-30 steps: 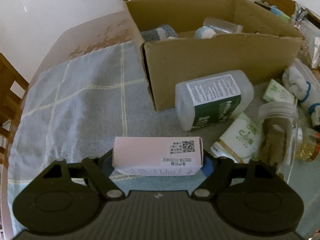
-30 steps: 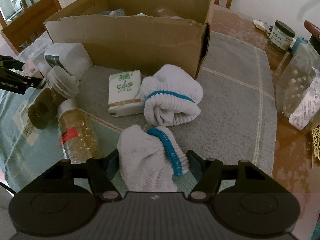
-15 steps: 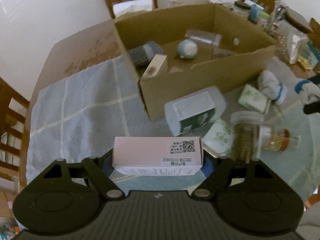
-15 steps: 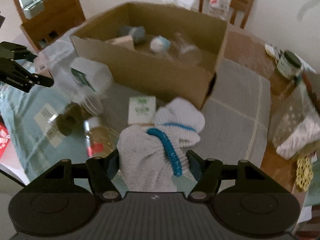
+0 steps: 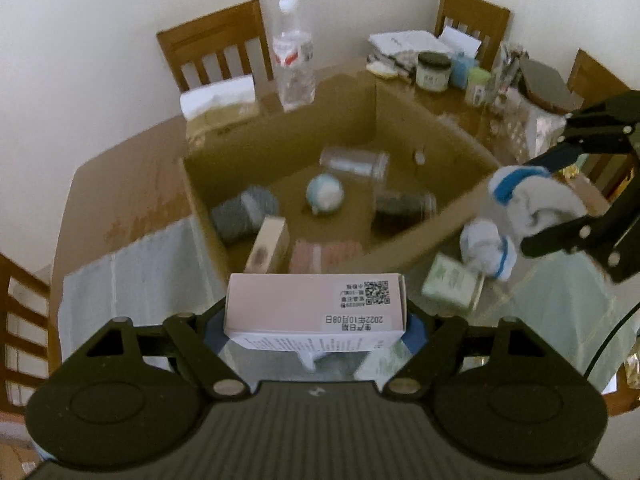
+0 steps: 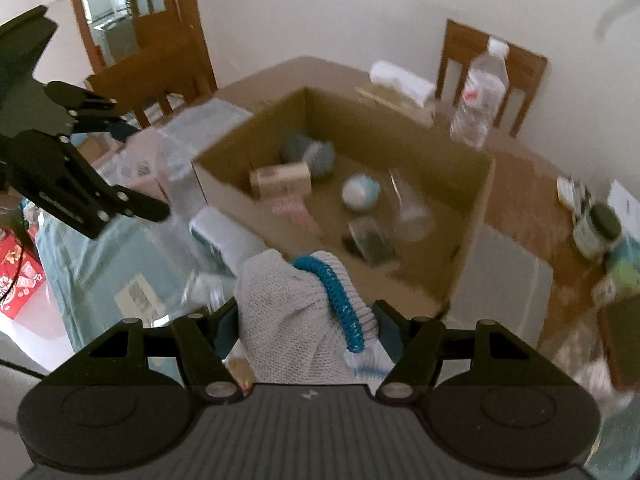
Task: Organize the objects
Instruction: 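Carry the pink box and white sock over the cardboard box, open the right tool, then lower the pink box into the cardboard box and open the left tool, then move the left tool to the dark-filled clear jar while the right moves to the capsule bottle, then grasp the dark-filled jar with the left tool while the right grasps the red-labelled capsule bottle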
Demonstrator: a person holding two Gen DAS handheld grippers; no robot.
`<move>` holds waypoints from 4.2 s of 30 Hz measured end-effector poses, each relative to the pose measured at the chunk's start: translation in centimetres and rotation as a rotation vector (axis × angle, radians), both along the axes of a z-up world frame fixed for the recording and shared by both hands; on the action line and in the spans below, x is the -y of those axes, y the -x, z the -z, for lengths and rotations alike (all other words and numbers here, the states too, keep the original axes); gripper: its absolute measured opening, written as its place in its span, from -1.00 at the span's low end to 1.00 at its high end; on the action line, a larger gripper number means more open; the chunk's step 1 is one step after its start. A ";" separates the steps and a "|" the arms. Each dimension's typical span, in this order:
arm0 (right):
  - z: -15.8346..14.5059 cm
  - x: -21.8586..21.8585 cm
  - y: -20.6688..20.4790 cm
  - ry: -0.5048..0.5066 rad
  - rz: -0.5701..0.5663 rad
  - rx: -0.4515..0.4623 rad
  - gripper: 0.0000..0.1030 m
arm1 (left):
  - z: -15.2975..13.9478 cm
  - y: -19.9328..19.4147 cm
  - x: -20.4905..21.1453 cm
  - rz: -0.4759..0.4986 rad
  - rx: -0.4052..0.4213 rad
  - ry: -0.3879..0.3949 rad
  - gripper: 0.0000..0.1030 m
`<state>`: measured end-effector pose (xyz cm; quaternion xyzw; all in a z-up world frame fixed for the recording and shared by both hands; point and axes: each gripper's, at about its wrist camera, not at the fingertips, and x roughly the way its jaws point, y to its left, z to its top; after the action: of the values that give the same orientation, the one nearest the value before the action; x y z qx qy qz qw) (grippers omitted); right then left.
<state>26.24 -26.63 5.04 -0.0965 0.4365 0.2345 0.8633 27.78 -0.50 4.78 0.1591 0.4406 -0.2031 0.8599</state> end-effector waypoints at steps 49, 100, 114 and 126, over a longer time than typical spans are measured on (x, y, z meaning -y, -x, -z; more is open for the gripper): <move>-0.2 -0.7 -7.5 0.047 0.073 0.052 1.00 | -0.1 -10.6 3.8 -0.082 0.061 0.046 0.94; 12.2 -2.0 6.8 0.015 0.488 -0.159 1.00 | 10.4 7.9 2.5 -0.054 -0.063 0.071 0.95; 12.7 1.2 6.9 0.051 0.651 -0.183 1.00 | 12.1 7.8 0.7 -0.054 -0.123 0.066 0.95; 11.4 -2.0 7.5 -0.018 0.474 -0.158 1.00 | 13.3 8.2 -2.8 -0.105 -0.130 0.002 0.95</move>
<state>18.70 -24.63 -6.35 0.0350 0.5110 0.0363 0.8581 19.62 2.26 -8.48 0.1212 0.5030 -0.1680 0.8391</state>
